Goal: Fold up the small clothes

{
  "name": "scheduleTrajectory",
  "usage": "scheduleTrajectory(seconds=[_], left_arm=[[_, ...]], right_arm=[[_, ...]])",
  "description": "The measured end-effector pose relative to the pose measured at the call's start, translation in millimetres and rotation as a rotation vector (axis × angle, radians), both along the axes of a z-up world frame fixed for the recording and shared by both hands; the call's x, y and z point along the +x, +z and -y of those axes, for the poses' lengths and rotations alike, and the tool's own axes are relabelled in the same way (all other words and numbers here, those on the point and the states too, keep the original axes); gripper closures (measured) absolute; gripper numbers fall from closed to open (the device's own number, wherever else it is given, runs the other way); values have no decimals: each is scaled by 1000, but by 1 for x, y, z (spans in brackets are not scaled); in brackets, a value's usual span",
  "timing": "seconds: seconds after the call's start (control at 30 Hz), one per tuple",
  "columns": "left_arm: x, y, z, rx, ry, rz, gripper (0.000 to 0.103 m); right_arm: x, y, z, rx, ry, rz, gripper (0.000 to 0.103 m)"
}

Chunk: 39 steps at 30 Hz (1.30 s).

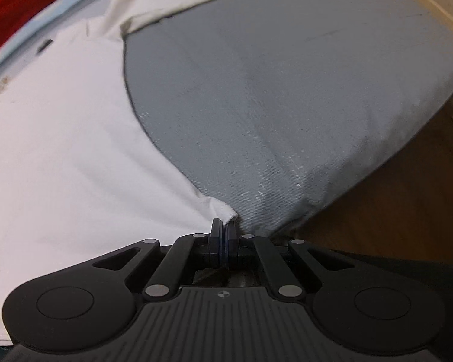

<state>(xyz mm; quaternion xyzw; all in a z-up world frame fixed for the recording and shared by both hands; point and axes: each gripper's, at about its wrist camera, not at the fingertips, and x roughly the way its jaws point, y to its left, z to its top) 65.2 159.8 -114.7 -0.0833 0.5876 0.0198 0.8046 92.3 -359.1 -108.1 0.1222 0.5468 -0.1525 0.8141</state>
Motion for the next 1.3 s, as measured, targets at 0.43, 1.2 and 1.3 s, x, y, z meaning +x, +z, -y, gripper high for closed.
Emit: scheduleTrajectory(seconds=[0.43,1.2,1.3], left_arm=[[12,-9,42,-10,-144,10,62],[17,48,49,51,-32,361,31],[16,70,52,135,-11,515,23]], right_arm=[[11,-1,-47,-7,246,32,63],[-14,130,-76,-88,381,603,33],[6,157,-75,-211,463,734,29]])
